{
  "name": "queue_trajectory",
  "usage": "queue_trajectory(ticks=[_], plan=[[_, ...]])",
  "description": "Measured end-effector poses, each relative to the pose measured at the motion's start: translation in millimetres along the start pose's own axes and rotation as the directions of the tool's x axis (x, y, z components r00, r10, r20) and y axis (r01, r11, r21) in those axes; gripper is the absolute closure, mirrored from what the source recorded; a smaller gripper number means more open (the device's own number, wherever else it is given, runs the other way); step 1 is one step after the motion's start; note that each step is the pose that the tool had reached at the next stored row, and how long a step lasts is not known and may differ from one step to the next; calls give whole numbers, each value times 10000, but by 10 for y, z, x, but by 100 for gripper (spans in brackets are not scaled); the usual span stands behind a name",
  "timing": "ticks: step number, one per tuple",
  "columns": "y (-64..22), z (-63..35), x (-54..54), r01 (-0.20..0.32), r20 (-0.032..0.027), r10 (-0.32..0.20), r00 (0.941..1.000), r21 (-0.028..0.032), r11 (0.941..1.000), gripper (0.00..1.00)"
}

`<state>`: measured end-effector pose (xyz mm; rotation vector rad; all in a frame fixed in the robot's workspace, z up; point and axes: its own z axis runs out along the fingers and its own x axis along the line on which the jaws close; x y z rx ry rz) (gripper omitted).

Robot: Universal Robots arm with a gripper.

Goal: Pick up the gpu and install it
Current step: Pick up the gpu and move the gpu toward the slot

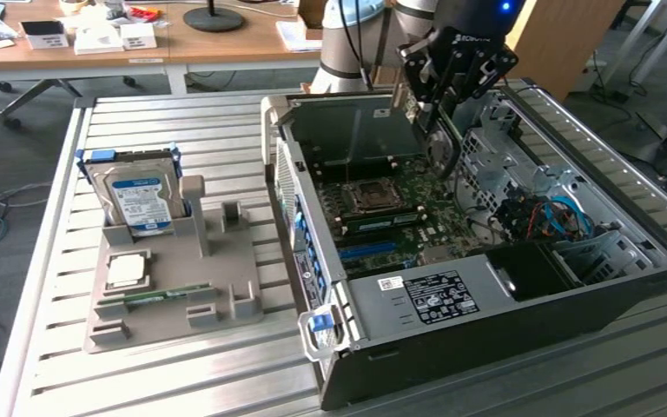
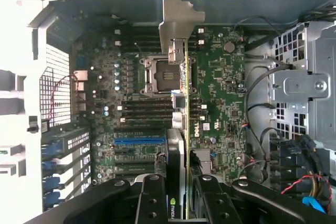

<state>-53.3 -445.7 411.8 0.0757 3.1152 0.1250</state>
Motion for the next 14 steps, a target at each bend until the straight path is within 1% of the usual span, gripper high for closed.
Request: queue_trajectory(ticks=[14], plan=[[8,4,-159,-16,1,16,10000,0,10000,73]])
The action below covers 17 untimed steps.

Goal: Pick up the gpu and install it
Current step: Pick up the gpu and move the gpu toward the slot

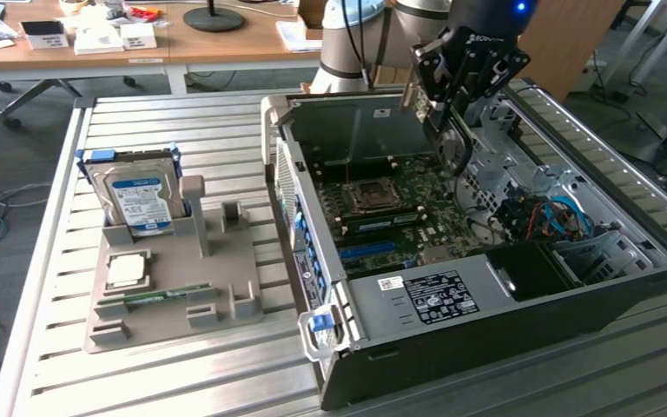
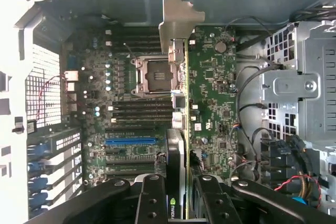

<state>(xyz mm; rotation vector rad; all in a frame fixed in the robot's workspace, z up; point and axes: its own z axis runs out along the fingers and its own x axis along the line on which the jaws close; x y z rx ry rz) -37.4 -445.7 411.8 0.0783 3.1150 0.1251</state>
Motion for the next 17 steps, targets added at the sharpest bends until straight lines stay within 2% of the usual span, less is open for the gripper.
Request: queue_trajectory(ticks=[12,17], plan=[[9,4,-187,-14,1,14,10000,1,10000,73],[11,5,-208,-15,1,15,10000,1,10000,73]])
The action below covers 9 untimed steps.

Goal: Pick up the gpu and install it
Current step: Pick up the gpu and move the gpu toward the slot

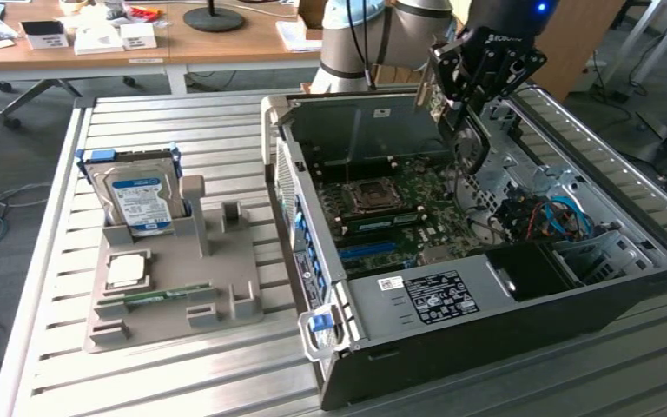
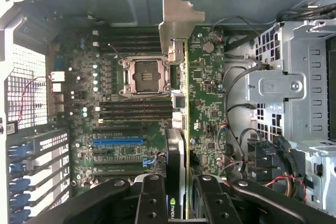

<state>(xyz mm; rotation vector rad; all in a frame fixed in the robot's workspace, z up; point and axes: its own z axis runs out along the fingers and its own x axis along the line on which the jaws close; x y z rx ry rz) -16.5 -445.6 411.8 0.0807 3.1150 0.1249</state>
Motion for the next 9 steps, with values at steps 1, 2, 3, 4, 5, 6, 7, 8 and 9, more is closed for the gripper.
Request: queue_trajectory(ticks=[1,2,3,4,5,6,7,8,9], plan=[[0,0,0,-1,0,1,10000,0,10000,73],[0,0,0,0,0,0,10000,-1,10000,73],[0,0,0,-1,0,1,10000,-1,10000,73],[0,0,-3,1,0,-1,10000,0,10000,73],[0,1,-9,2,0,-2,10000,-1,10000,73],[1,1,-17,1,0,-1,10000,0,10000,73],[1,1,-29,0,1,0,10000,-1,10000,73],[2,1,-44,0,0,0,10000,-1,10000,73],[3,2,-59,1,0,-1,10000,-1,10000,73]])
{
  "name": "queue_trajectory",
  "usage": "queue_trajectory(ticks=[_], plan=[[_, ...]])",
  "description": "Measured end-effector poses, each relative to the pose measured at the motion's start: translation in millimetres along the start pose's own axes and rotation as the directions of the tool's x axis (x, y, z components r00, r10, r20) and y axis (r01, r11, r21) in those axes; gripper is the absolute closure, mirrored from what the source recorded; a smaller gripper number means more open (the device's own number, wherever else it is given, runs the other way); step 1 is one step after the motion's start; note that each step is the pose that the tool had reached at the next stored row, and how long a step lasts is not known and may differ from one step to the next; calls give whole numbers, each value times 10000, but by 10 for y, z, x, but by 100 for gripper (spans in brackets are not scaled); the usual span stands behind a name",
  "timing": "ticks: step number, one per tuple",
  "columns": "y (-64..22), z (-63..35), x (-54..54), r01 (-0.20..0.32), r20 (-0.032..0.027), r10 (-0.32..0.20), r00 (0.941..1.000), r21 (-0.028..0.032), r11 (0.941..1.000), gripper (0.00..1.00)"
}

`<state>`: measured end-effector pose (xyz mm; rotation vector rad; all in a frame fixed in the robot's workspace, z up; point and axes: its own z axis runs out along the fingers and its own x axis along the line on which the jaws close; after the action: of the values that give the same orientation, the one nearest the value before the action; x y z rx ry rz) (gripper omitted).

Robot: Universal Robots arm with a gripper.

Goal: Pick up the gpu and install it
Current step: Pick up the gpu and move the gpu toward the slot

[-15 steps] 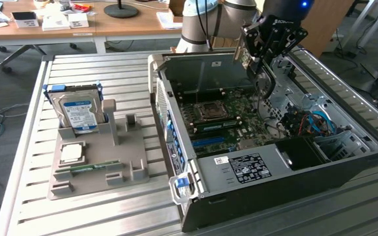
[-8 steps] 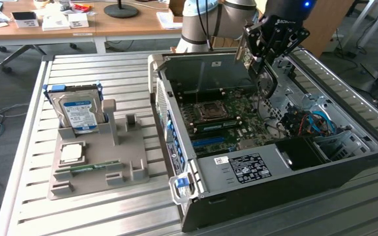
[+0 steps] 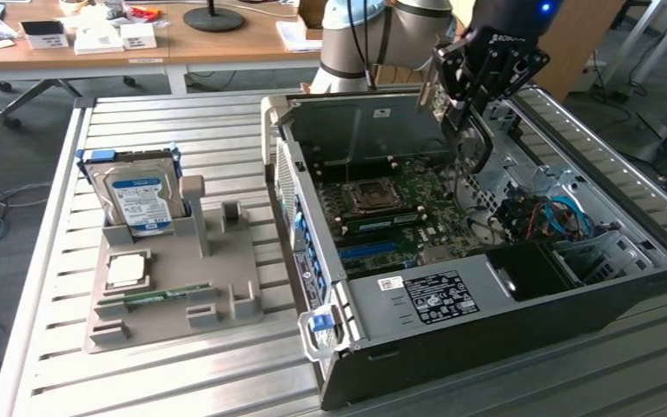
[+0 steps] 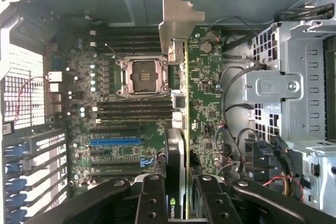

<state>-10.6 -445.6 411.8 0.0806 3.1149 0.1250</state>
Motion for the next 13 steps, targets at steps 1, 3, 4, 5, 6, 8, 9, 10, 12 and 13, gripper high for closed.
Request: queue_trajectory(ticks=[1,3,4,5,6,8,9,10,12,13], plan=[[1,0,-15,-1,0,1,10000,0,10000,73],[3,1,-49,-3,0,3,10000,0,10000,73],[3,1,-67,-2,0,2,10000,1,10000,73],[4,2,-85,-2,0,2,10000,0,10000,73],[5,3,-104,-2,0,2,10000,0,10000,73],[7,3,-141,-2,0,2,10000,1,10000,73],[8,4,-161,-3,0,3,10000,0,10000,73],[9,4,-180,-5,0,5,10000,0,10000,73],[12,6,-223,-5,0,5,10000,0,10000,73],[13,6,-245,-4,0,4,10000,0,10000,73]])
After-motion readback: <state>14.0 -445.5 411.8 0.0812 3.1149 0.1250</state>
